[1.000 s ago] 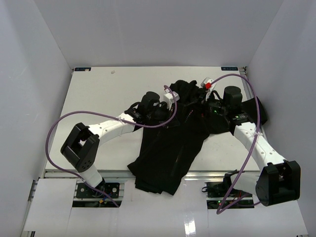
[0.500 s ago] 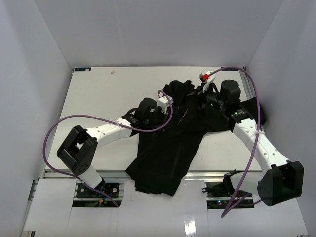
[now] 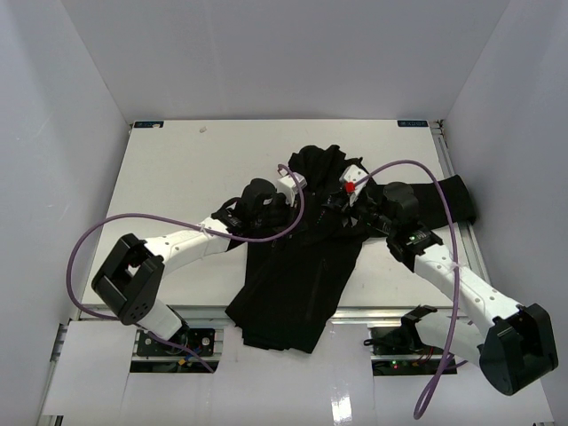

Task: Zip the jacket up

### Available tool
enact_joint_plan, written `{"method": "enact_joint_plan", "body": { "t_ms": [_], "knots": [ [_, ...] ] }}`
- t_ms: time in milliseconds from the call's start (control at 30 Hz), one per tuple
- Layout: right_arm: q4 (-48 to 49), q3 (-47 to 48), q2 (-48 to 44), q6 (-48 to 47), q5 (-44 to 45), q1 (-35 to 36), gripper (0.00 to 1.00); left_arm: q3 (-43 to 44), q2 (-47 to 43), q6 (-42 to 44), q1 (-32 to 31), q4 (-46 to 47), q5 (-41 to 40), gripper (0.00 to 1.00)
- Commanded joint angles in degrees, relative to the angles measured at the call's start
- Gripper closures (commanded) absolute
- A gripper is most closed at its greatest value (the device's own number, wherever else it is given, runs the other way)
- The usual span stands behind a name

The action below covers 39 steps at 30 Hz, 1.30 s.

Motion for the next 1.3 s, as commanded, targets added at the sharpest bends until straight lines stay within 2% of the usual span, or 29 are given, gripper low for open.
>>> {"method": "enact_joint_plan", "body": {
  "t_ms": [0, 67, 233, 600, 1000, 1267],
  "knots": [
    [11.5, -3.0, -1.6, -12.4, -3.5, 0.0, 0.52, -1.2, -4.8, -0.9, 0.2, 0.8, 3.9, 1.00],
    [11.9, -2.2, 0.0, -14.6, -4.1, 0.0, 0.51, -1.5, -5.2, -1.1, 0.1, 0.9, 4.3, 1.00],
    [5.3, 2.9, 5.4, -20.7, -8.2, 0.0, 0.46, -2.2, -5.5, -1.3, 0.1, 1.5, 4.8, 1.00],
    [7.3, 3.0, 7.0, -26.3, -7.1, 0.0, 0.45, -2.5, -5.2, -1.4, 0.1, 1.2, 5.0, 1.00],
    [3.2, 7.3, 10.9, -29.0, -9.8, 0.0, 0.56, -2.6, -5.1, -1.2, 0.1, 1.1, 4.8, 1.00],
    [1.8, 6.1, 11.6, -29.8, -10.8, 0.0, 0.57, -2.9, -5.1, -1.3, 0.1, 1.2, 4.4, 1.00]
  ]
}}
